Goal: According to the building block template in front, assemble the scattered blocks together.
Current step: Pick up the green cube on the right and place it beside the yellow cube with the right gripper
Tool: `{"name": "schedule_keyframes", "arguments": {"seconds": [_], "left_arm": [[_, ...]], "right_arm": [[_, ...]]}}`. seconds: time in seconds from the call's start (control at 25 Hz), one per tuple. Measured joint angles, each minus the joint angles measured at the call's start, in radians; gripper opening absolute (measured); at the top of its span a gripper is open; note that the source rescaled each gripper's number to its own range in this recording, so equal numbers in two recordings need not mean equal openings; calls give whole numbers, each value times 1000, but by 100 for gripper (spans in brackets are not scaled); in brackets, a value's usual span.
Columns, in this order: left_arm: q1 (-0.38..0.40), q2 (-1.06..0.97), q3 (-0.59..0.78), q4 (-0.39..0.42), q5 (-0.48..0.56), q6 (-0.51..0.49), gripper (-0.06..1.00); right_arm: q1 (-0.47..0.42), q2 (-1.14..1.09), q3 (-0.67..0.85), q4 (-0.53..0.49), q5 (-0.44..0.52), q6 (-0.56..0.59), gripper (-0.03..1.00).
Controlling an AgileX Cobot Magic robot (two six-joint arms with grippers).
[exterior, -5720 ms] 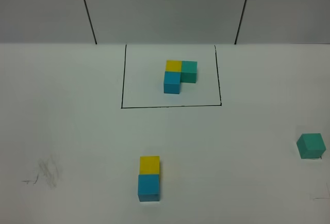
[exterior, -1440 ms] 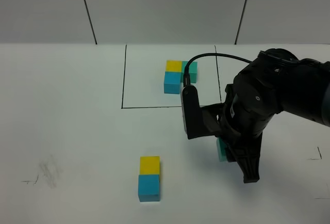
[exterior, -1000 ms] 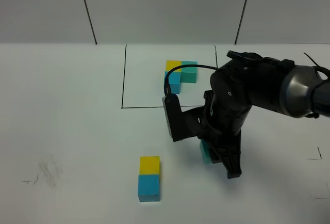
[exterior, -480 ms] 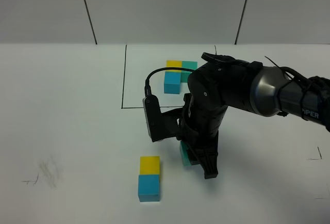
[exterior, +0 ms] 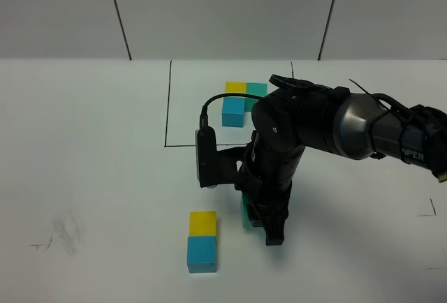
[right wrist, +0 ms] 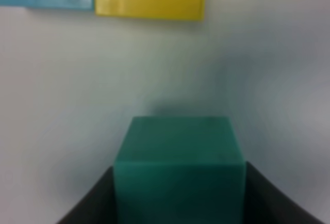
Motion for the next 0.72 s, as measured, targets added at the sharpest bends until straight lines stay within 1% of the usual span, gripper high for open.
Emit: {"name": "schedule_keyframes", "arguments": {"seconds": [0.36, 0.72], "left_arm": [[0, 0, 0, 0, 0, 1, 67], [0, 0, 0, 0, 0, 1, 67]], "right_arm": [[39, 0, 0, 2, -30, -7, 22], [51, 37, -9, 6, -34, -9, 22]]}}
